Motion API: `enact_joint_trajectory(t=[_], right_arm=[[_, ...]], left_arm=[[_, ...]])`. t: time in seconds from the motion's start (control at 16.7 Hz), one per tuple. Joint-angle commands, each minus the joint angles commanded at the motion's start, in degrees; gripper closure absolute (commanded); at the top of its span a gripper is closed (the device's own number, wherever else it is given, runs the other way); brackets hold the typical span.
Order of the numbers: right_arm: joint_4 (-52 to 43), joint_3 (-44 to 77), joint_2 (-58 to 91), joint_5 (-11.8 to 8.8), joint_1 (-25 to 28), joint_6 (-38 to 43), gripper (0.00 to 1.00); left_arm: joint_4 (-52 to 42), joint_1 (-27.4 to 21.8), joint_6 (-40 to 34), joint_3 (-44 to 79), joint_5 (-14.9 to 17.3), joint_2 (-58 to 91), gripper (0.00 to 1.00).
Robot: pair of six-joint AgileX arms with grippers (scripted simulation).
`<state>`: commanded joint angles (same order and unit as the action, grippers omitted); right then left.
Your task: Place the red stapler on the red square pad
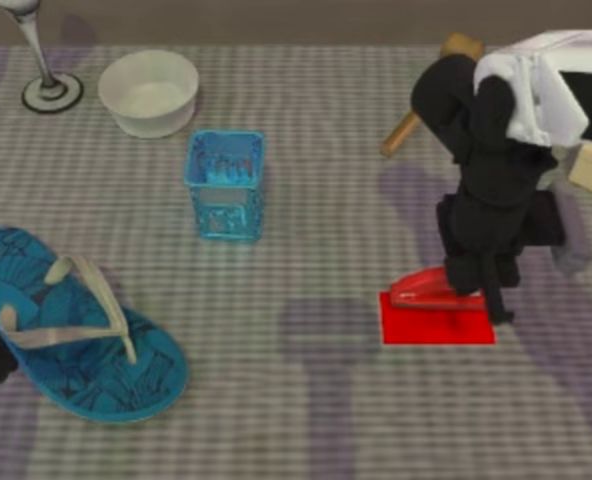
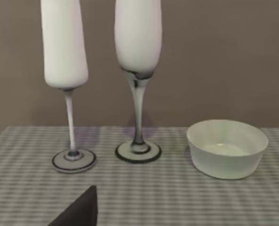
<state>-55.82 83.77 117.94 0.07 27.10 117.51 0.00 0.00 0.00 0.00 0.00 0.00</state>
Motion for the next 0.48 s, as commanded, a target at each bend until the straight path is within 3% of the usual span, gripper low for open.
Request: enact_joint_trajectory(t=[0.36,0.48], right_arm=[[2.8,-2.3,1.0,0.0,0.4,0.3,1.0],[2.8,-2.3,1.0,0.0,0.4,0.3,0.85]], left_arm=[[0.0,0.0,0.0,0.0,0.0,0.0,0.0],[0.0,0.0,0.0,0.0,0.0,0.0,0.0]])
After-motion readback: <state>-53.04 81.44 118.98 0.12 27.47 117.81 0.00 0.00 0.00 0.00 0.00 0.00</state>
